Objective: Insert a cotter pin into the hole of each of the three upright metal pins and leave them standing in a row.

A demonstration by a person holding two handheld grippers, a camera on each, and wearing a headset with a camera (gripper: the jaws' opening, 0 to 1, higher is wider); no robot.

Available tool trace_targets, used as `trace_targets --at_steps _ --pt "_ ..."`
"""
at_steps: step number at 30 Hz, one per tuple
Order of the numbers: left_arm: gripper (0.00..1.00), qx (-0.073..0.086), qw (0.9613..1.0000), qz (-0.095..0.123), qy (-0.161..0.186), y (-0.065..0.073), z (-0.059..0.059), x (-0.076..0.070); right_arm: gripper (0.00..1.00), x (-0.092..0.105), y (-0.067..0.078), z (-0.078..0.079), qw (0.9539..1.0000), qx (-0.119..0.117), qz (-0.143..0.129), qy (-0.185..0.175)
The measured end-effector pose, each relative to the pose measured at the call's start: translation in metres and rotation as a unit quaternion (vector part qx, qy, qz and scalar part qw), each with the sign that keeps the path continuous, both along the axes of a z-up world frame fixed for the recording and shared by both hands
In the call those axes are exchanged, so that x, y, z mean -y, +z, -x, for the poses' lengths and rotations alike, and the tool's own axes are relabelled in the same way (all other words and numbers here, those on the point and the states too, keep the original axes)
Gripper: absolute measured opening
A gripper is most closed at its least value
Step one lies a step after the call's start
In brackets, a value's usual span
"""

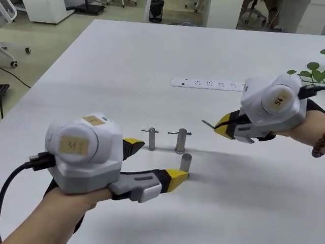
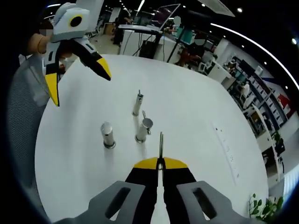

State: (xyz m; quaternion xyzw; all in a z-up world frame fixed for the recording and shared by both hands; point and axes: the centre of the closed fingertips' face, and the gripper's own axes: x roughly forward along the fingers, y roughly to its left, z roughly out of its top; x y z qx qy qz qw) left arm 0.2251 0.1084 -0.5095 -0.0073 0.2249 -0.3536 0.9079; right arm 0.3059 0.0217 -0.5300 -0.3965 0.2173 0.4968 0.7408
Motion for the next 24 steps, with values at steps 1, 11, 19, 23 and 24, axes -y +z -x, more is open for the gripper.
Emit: trace_targets --at_steps 1,11,19,23,24 --pt "0.60 -0.003 1.0000 0.002 -0.001 0.001 -0.001 0.001 0.00 -0.002 0.001 0.003 1.0000 0.002 -0.001 0.005" --pt "0.49 -0.022 0.9993 0.028 -0.003 0.010 -0.014 0.010 0.00 -0.021 0.006 0.029 0.9987 0.006 -0.013 0.048" --pt "0.38 -0.043 0.9976 0.055 -0.001 0.011 -0.018 0.016 0.00 -0.030 0.008 0.050 0.9969 0.011 -0.016 0.076" --pt "0.30 -0.057 0.9967 0.058 -0.001 0.007 -0.017 0.017 0.00 -0.033 0.008 0.057 0.9956 0.019 -0.011 0.091" --pt "0.28 -0.060 0.9965 0.058 -0.001 0.006 -0.016 0.018 0.00 -0.034 0.008 0.059 0.9953 0.021 -0.010 0.094"
